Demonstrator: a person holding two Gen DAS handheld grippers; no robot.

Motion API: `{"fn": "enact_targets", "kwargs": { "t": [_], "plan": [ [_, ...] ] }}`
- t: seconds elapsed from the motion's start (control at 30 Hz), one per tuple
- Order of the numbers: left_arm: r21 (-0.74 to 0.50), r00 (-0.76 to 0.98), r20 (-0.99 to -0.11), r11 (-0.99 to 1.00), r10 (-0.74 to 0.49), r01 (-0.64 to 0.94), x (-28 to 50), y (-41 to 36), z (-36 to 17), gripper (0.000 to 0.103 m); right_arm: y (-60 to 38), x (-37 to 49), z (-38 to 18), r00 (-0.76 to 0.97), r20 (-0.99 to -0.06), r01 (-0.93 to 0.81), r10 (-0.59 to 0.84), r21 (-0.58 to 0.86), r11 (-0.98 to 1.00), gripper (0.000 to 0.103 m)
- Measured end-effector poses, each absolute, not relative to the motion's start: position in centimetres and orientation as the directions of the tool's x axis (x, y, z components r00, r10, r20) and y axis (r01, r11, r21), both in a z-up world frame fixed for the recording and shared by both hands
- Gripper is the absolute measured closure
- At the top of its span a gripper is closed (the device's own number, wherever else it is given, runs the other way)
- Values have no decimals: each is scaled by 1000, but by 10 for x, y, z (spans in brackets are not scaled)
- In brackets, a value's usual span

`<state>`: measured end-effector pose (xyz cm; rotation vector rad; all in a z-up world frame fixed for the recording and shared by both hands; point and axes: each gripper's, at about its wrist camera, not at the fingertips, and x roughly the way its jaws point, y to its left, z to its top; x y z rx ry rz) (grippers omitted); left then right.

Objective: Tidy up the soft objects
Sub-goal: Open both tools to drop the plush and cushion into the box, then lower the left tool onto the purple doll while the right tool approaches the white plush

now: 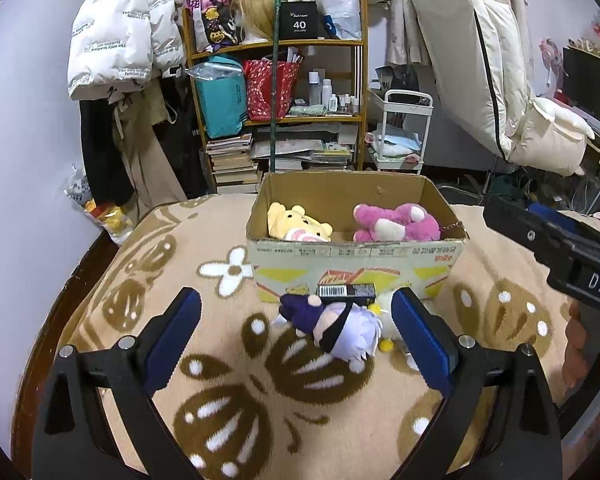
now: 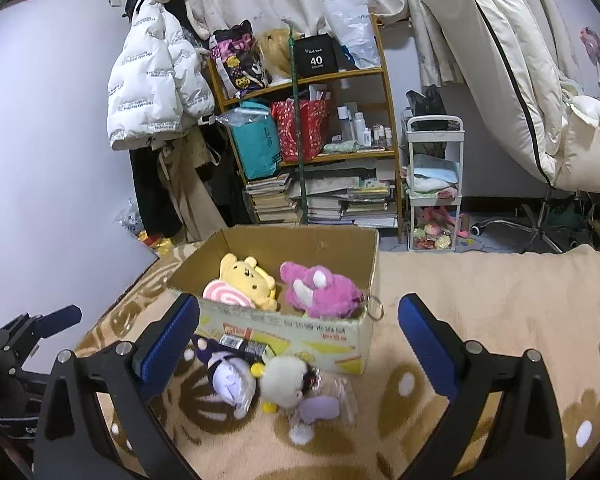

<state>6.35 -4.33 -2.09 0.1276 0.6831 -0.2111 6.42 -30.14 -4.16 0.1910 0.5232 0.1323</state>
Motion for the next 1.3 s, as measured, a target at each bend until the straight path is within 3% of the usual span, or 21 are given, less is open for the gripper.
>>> {"fn": "enact_targets", "kwargs": {
  "t": [1.13, 1.3],
  "plan": [
    [-12, 662, -731, 974, -162, 225, 100, -55, -63, 8, -300, 100, -83, 756, -625, -24, 196, 273, 962, 0],
    [-17, 648, -743, 972, -168, 232, 106, -61, -70, 8, -295, 106, -90, 734, -650, -24, 200, 268, 963, 6]
  ]
}}
